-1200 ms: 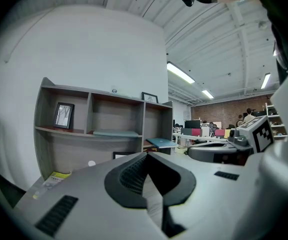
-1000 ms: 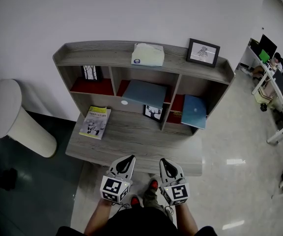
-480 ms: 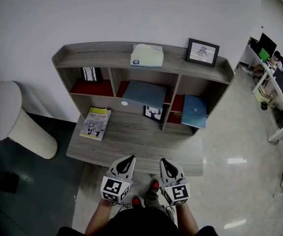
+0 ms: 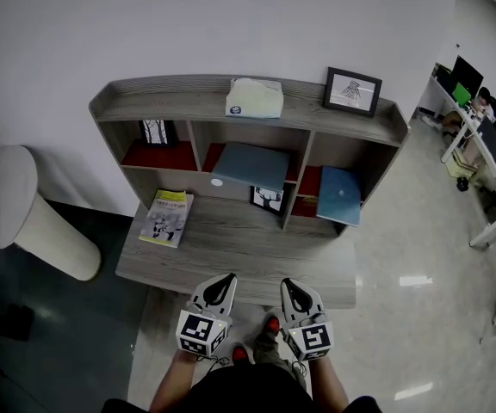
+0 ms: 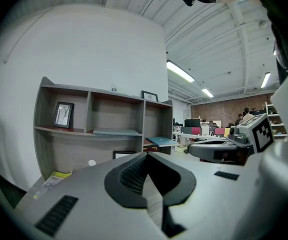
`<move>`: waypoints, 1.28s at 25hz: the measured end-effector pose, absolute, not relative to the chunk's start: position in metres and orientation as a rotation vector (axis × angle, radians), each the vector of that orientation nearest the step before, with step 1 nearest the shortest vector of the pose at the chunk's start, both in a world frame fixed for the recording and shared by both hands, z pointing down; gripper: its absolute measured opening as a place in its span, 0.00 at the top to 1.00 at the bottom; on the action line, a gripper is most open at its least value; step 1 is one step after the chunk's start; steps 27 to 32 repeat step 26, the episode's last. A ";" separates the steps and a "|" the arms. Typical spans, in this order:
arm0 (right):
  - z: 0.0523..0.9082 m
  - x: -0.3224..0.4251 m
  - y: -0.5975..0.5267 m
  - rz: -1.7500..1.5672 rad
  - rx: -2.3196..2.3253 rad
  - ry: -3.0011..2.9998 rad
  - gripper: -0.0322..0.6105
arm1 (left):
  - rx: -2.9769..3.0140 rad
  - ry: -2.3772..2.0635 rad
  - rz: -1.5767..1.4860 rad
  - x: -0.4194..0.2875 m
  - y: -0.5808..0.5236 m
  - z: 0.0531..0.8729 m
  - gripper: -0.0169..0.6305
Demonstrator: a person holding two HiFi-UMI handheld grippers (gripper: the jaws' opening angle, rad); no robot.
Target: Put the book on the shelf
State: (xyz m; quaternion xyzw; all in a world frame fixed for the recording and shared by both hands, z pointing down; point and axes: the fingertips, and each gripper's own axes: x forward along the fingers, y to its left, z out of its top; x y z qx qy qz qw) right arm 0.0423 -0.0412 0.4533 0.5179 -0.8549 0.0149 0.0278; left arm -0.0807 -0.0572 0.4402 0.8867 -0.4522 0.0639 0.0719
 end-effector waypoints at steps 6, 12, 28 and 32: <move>0.451 0.045 -0.041 0.046 1.609 -2.638 0.90 | 2.667 -1.358 0.189 -0.079 -0.057 0.439 0.97; 0.451 0.045 -0.041 0.050 1.608 -2.641 0.90 | 2.671 -1.352 0.191 -0.077 -0.057 0.439 0.97; 0.447 0.042 -0.039 0.050 1.615 -2.645 0.90 | 2.672 -1.351 0.186 -0.079 -0.055 0.439 0.97; 0.447 0.042 -0.039 0.050 1.615 -2.645 0.90 | 2.672 -1.351 0.186 -0.079 -0.055 0.439 0.97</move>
